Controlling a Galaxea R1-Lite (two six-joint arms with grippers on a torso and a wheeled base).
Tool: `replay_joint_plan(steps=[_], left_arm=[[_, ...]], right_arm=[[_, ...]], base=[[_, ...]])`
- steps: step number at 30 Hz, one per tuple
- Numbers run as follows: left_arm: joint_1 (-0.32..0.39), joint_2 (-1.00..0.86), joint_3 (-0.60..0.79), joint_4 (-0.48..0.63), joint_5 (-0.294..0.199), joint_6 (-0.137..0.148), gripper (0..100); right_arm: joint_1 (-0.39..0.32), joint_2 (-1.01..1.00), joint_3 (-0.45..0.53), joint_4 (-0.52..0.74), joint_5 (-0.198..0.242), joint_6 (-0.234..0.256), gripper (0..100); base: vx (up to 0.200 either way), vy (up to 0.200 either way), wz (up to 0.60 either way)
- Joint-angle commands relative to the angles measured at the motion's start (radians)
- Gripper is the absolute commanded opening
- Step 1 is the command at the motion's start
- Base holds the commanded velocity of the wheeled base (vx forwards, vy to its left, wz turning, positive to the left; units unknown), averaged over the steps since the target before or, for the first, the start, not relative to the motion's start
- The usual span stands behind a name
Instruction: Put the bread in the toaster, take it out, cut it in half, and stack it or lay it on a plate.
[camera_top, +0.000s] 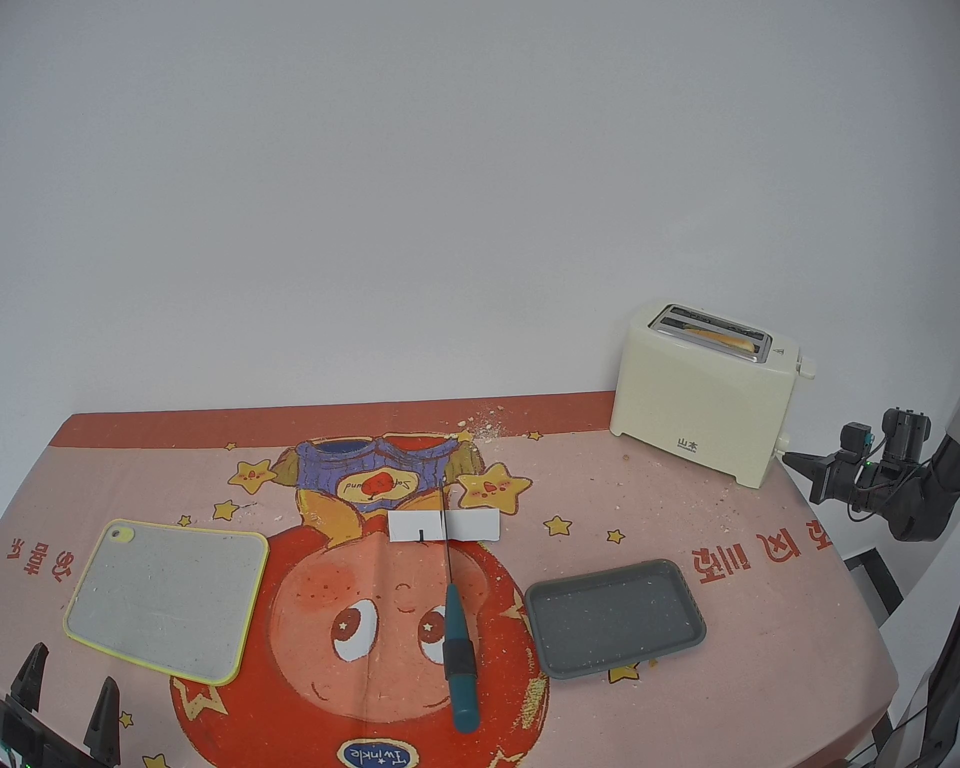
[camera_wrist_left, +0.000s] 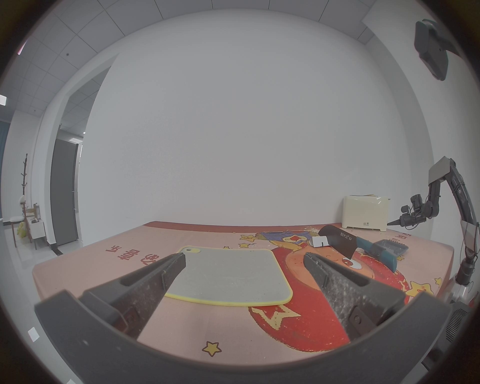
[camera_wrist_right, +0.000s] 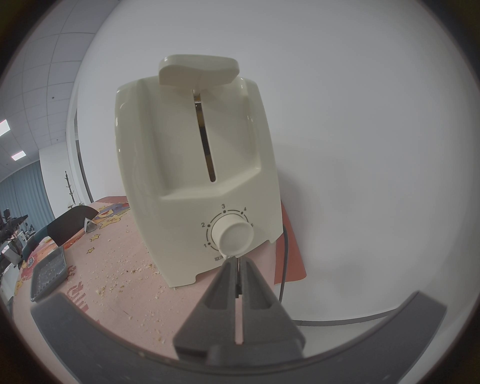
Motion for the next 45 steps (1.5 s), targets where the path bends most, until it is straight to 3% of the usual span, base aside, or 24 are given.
replay_joint_plan(steps=[1, 34, 38, 42, 45], left_arm=[[0.000, -0.009, 0.018, 0.000, 0.000, -0.001, 100], [0.000, -0.009, 0.018, 0.000, 0.000, -0.001, 100], [0.000, -0.009, 0.018, 0.000, 0.000, -0.001, 100], [0.000, -0.009, 0.018, 0.000, 0.000, -0.001, 100], [0.000, -0.009, 0.018, 0.000, 0.000, -0.001, 100]], right_arm=[[0.008, -0.002, -0.004, -0.001, 0.000, 0.002, 0], [0.012, -0.022, 0.002, -0.001, 0.002, 0.006, 0], [0.014, -0.025, 0.056, -0.003, 0.002, -0.003, 0], [0.014, -0.028, 0.134, -0.087, 0.008, -0.005, 0], [0.008, -0.053, 0.174, -0.230, 0.019, 0.011, 0]], base=[[0.000, 0.000, 0.00], [0.000, 0.000, 0.00], [0.000, 0.000, 0.00], [0.000, 0.000, 0.00], [0.000, 0.000, 0.00]])
